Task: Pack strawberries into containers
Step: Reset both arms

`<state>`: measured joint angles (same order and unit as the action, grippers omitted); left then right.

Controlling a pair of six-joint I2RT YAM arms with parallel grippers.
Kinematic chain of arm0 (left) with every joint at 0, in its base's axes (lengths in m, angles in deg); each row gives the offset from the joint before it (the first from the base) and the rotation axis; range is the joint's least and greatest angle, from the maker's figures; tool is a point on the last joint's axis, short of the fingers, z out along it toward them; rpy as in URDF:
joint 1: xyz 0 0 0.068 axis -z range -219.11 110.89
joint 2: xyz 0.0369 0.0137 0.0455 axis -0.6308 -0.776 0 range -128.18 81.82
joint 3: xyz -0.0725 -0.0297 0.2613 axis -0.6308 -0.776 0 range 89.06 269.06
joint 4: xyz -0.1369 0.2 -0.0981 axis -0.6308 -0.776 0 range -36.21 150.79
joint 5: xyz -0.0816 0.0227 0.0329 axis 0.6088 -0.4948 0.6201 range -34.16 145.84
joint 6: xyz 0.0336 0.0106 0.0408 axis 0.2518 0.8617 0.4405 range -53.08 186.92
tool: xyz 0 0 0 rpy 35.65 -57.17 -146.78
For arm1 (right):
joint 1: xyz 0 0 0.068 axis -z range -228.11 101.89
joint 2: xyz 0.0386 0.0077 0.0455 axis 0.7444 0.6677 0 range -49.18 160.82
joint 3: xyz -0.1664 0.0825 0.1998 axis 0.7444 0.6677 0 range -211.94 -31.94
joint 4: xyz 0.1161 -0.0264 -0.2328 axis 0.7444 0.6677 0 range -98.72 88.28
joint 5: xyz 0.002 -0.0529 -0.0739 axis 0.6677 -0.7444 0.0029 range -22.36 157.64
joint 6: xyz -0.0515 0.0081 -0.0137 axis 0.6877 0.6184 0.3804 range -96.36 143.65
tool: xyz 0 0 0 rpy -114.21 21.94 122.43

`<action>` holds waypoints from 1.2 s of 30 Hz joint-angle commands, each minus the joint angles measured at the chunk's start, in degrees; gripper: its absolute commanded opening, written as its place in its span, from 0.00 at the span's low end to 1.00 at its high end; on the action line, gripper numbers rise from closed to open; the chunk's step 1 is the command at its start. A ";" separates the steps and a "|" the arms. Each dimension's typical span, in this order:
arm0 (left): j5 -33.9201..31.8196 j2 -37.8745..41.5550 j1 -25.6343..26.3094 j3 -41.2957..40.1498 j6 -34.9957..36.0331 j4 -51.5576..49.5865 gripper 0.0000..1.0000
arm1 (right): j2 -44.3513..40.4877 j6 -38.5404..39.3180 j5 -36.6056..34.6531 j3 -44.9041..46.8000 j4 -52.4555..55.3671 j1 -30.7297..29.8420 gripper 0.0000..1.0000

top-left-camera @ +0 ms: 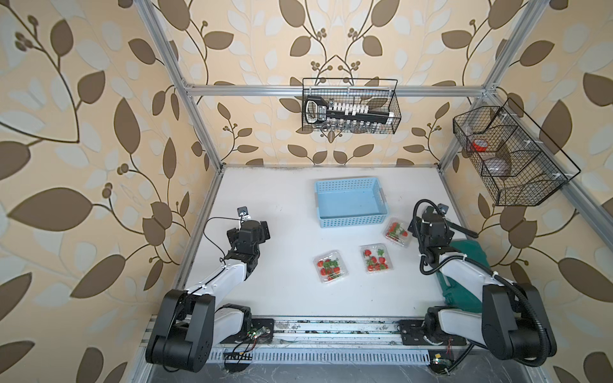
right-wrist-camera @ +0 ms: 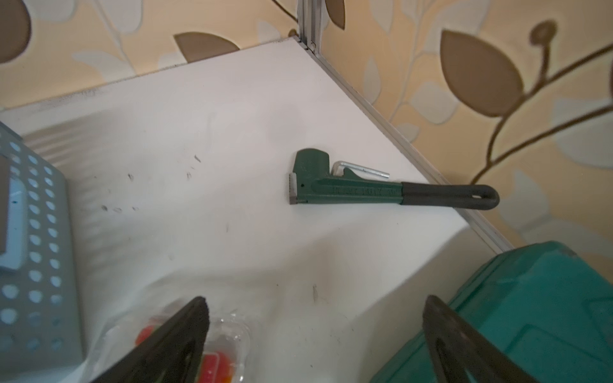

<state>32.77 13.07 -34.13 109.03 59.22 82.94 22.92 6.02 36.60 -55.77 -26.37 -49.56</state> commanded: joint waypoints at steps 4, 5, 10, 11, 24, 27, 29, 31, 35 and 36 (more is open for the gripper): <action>14.36 -11.82 -3.46 2.92 5.12 16.10 0.99 | 6.81 7.90 3.25 2.31 -23.08 0.16 1.00; 14.45 -14.90 -3.59 3.82 5.12 16.36 0.99 | 7.95 7.34 4.62 1.79 -23.47 0.46 1.00; 18.76 -16.67 -4.31 3.56 6.25 17.70 0.99 | 12.60 11.07 10.36 1.40 -28.61 -0.50 1.00; 18.89 -17.15 -4.32 3.57 6.50 17.96 0.99 | 12.28 11.01 10.81 1.96 -29.18 -0.48 1.00; 18.46 -17.17 -3.94 2.27 6.56 20.12 0.99 | 14.21 12.96 16.24 8.76 -43.35 -0.20 1.00; 18.24 -16.92 -3.77 2.09 6.65 20.23 0.99 | 13.95 12.87 16.30 8.72 -42.75 -0.17 1.00; 18.23 -16.85 -3.74 2.09 6.65 20.21 0.99 | 13.91 12.80 16.29 8.67 -42.56 -0.16 1.00; 18.24 -16.85 -3.70 2.05 6.65 20.21 0.99 | 13.89 12.84 16.32 8.63 -42.57 -0.19 1.00; 18.23 -17.05 -3.77 2.28 6.65 19.97 0.99 | 13.94 12.81 16.31 8.63 -42.60 -0.25 1.00; 18.14 -17.25 -3.79 2.60 6.49 19.50 0.99 | 13.94 12.79 16.28 8.67 -42.56 -0.26 1.00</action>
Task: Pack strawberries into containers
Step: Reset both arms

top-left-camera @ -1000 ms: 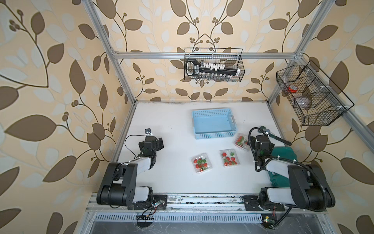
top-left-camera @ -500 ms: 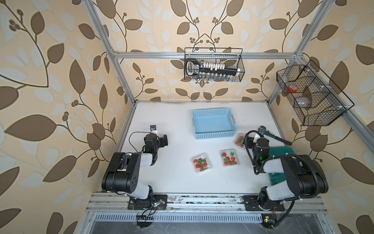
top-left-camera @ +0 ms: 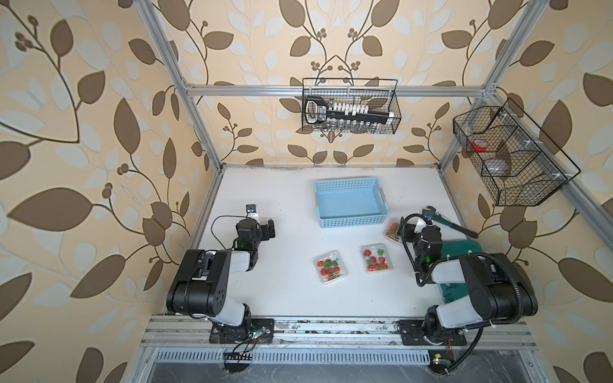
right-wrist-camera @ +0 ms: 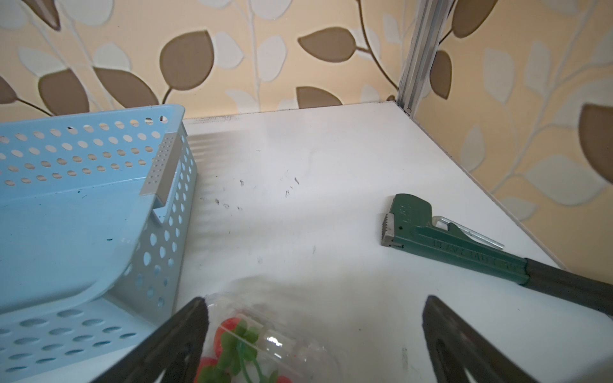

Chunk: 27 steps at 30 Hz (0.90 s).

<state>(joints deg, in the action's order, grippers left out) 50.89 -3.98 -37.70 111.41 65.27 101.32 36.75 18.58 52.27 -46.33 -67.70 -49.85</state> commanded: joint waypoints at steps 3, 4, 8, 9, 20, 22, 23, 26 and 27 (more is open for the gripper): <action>-0.03 0.10 -0.24 -0.03 0.41 1.40 0.99 | 0.03 0.23 0.58 -0.71 -1.39 0.12 1.00; -0.02 0.13 -0.19 -0.16 0.46 1.56 0.99 | 0.00 0.23 0.61 -0.72 -1.40 0.11 1.00; -0.02 0.10 -0.20 -0.13 0.55 1.48 0.99 | -0.07 0.79 1.49 -0.53 -1.66 0.02 1.00; 0.05 0.11 -0.23 -0.15 0.48 1.52 0.99 | -0.15 2.69 5.83 -0.23 -2.21 0.00 1.00; -0.03 0.11 -0.25 -0.12 0.51 1.55 0.99 | -0.45 0.48 4.73 0.08 -2.19 1.35 1.00; -0.01 0.11 -0.18 -0.14 0.50 1.49 0.99 | -0.19 2.89 9.37 -0.39 -1.59 1.12 1.00; -0.02 0.11 -0.24 -0.06 0.50 1.48 0.99 | -0.19 1.63 6.97 -0.78 -0.90 1.10 1.00; -0.05 0.11 -0.26 -0.09 0.51 1.48 0.99 | -0.21 0.49 4.96 -0.64 -1.21 1.40 1.00; -0.01 0.11 -0.23 -0.13 0.46 1.48 0.99 | -0.01 0.49 4.80 -0.76 -1.11 1.39 1.00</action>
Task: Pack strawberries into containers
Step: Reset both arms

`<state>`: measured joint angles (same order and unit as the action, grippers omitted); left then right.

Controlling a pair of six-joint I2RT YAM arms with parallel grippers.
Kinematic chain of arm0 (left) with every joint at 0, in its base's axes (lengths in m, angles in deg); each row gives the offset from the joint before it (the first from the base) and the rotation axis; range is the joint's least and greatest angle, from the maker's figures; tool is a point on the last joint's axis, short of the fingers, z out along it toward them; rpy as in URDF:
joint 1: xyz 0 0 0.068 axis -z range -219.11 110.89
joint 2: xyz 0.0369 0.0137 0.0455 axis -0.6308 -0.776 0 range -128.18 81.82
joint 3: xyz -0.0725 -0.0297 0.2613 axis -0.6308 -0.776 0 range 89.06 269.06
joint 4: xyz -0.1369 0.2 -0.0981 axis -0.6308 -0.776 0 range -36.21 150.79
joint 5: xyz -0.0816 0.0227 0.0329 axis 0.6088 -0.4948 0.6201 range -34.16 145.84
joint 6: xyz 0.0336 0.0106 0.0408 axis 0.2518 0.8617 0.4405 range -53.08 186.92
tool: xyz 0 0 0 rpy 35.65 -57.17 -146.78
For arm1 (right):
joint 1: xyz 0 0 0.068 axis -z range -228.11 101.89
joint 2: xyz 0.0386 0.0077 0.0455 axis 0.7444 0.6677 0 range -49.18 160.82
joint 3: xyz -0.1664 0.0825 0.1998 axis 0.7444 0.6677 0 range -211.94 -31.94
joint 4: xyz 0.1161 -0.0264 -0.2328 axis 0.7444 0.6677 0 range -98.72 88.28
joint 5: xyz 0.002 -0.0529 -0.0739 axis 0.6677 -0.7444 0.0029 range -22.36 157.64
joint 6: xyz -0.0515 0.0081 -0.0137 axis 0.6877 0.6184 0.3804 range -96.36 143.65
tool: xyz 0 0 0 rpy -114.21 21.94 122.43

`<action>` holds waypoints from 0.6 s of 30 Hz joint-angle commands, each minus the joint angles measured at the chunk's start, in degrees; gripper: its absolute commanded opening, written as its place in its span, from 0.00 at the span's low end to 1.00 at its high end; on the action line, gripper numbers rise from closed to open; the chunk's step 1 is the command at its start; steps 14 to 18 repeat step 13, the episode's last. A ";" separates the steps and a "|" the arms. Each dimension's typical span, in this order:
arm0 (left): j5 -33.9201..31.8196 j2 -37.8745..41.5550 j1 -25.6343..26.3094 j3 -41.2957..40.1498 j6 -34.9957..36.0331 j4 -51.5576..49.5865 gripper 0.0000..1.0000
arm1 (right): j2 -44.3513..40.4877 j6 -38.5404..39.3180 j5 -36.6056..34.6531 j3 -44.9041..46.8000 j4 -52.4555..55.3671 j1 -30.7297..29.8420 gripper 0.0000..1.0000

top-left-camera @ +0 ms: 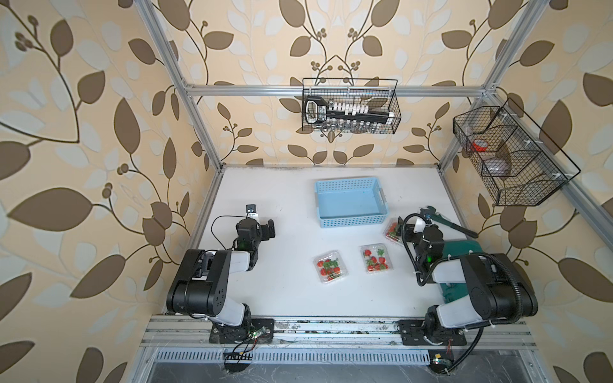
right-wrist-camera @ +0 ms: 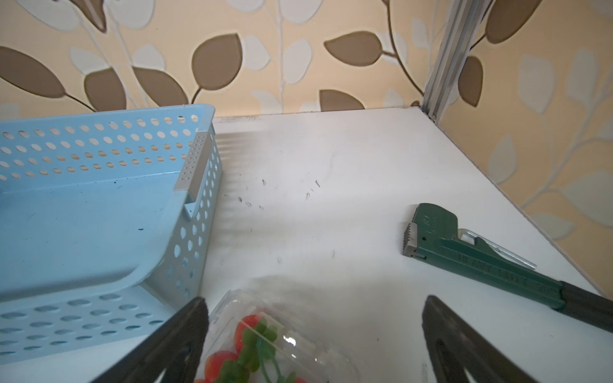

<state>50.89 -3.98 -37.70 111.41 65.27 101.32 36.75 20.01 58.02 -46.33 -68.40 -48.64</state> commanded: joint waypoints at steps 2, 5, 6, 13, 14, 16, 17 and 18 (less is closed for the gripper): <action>0.02 0.06 -0.26 -0.05 0.46 1.48 0.99 | -0.15 -0.93 -1.09 -0.90 -0.17 0.19 1.00; 0.03 0.11 -0.21 -0.03 0.49 1.49 0.99 | -0.15 -0.93 -1.18 -0.90 -0.08 0.24 1.00; 0.01 0.11 -0.25 -0.05 0.51 1.48 0.99 | -0.06 -0.84 -1.19 -0.99 -0.08 0.13 1.00; 0.01 0.11 -0.21 -0.09 0.49 1.48 0.99 | 0.09 -0.76 -1.34 -1.29 0.53 0.06 1.00; 0.01 0.11 -0.21 -0.09 0.49 1.48 0.99 | 0.09 -0.76 -1.34 -1.29 0.53 0.06 1.00; 0.01 0.11 -0.21 -0.09 0.49 1.48 0.99 | 0.09 -0.76 -1.34 -1.29 0.53 0.06 1.00; 0.01 0.11 -0.21 -0.09 0.49 1.48 0.99 | 0.09 -0.76 -1.34 -1.29 0.53 0.06 1.00; 0.01 0.11 -0.21 -0.09 0.49 1.48 0.99 | 0.09 -0.76 -1.34 -1.29 0.53 0.06 1.00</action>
